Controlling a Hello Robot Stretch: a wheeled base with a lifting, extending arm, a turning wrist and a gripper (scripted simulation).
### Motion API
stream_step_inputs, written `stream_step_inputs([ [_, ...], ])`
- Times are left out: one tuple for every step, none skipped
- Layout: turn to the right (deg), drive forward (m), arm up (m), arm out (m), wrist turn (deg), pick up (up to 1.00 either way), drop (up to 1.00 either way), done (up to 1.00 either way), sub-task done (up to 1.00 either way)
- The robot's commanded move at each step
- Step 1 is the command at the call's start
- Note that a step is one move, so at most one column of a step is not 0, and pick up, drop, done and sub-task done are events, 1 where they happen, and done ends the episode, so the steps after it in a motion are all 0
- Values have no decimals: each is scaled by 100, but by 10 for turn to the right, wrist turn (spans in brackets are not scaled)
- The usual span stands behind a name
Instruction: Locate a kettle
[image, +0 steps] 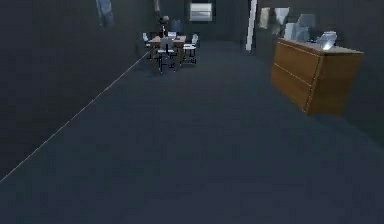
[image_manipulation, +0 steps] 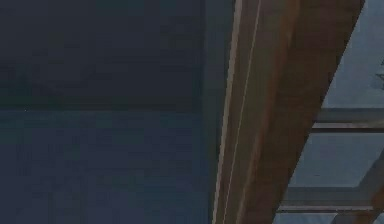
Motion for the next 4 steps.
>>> stream_step_inputs([
  [90,0,0,0,0,0,0,0,0],
  [0,100,0,0,0,0,0,0,0],
  [0,100,0,0,0,0,0,0,0],
  [30,0,0,0,0,0,0,0,0],
])
